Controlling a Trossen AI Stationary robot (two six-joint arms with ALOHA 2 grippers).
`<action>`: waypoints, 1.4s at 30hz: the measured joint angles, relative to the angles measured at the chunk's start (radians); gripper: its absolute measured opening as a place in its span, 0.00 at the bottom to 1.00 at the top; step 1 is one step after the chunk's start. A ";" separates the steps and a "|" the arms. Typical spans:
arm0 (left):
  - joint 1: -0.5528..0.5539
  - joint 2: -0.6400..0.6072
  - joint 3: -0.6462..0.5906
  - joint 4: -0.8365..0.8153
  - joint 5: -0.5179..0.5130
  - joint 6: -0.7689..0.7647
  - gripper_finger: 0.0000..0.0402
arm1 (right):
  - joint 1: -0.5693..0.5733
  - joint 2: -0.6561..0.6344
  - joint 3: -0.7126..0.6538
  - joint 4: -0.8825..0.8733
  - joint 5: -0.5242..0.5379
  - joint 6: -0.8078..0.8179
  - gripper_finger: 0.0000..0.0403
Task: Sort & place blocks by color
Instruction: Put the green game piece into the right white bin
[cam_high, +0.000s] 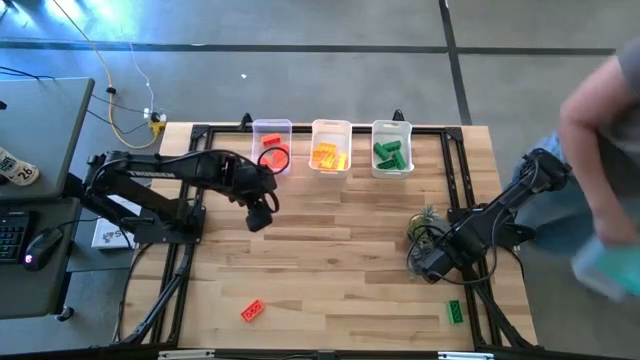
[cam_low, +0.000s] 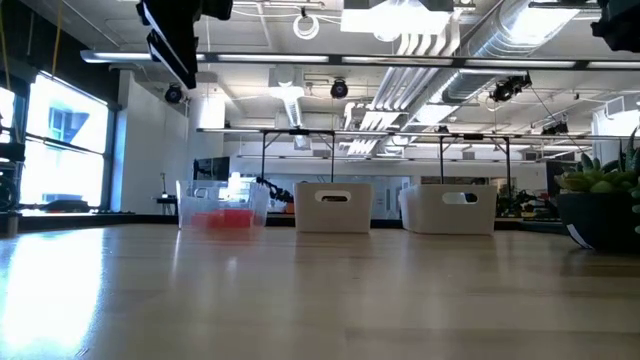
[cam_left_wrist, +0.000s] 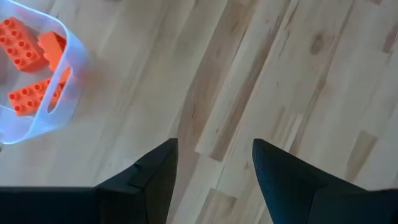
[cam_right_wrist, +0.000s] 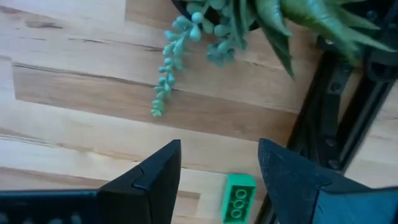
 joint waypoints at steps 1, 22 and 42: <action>0.000 -0.003 0.000 0.001 -0.001 0.002 0.49 | 0.000 0.000 -0.009 0.015 0.001 0.000 0.50; 0.001 -0.004 0.000 0.003 -0.003 0.081 0.49 | 0.170 0.023 -0.052 0.223 -0.100 0.277 0.53; 0.000 -0.003 0.000 0.005 0.000 0.033 0.49 | 0.353 0.279 -0.052 0.383 -0.247 0.311 0.53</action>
